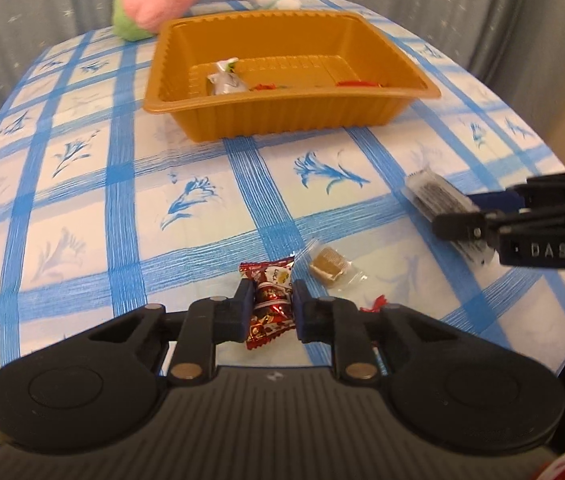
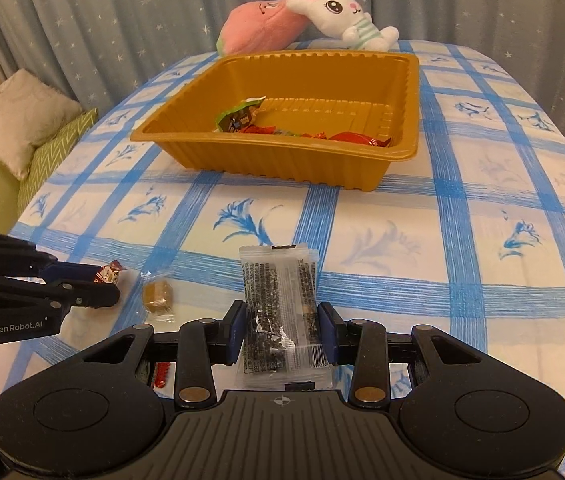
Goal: Organize snacks
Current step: 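Carry the seaweed packet and red-white candy up over the orange tray with both tools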
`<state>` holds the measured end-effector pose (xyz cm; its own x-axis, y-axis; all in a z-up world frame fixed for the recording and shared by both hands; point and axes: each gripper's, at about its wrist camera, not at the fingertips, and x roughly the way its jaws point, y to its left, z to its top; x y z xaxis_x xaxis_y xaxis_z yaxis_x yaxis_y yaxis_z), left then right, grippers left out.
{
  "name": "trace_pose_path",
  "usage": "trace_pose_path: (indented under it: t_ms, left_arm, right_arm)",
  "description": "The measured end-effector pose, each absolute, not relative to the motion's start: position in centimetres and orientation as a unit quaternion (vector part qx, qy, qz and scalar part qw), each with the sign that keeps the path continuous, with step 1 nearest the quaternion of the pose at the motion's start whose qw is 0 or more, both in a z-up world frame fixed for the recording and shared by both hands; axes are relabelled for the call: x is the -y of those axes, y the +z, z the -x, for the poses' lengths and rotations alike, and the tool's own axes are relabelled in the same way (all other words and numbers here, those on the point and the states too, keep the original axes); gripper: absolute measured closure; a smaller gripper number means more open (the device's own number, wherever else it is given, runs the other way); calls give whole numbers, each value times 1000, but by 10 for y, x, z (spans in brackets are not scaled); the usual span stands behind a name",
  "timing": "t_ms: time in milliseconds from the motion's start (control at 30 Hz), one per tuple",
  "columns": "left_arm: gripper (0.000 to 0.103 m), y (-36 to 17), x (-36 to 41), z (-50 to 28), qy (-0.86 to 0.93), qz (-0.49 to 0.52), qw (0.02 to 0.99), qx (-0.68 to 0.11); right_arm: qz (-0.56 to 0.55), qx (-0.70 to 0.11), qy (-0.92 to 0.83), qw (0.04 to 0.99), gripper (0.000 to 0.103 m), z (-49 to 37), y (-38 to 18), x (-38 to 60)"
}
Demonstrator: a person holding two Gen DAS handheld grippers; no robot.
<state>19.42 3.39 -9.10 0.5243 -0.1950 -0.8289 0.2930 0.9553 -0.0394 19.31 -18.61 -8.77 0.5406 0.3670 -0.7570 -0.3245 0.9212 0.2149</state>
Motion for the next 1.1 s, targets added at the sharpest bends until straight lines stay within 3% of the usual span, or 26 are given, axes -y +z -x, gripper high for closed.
trace_pose_path:
  t_ms: [1100]
  left_arm:
    - [85, -48, -19, -176, -121, 5, 889, -441]
  right_arm:
    - [-38, -416, 163, 894, 64, -173, -43, 204]
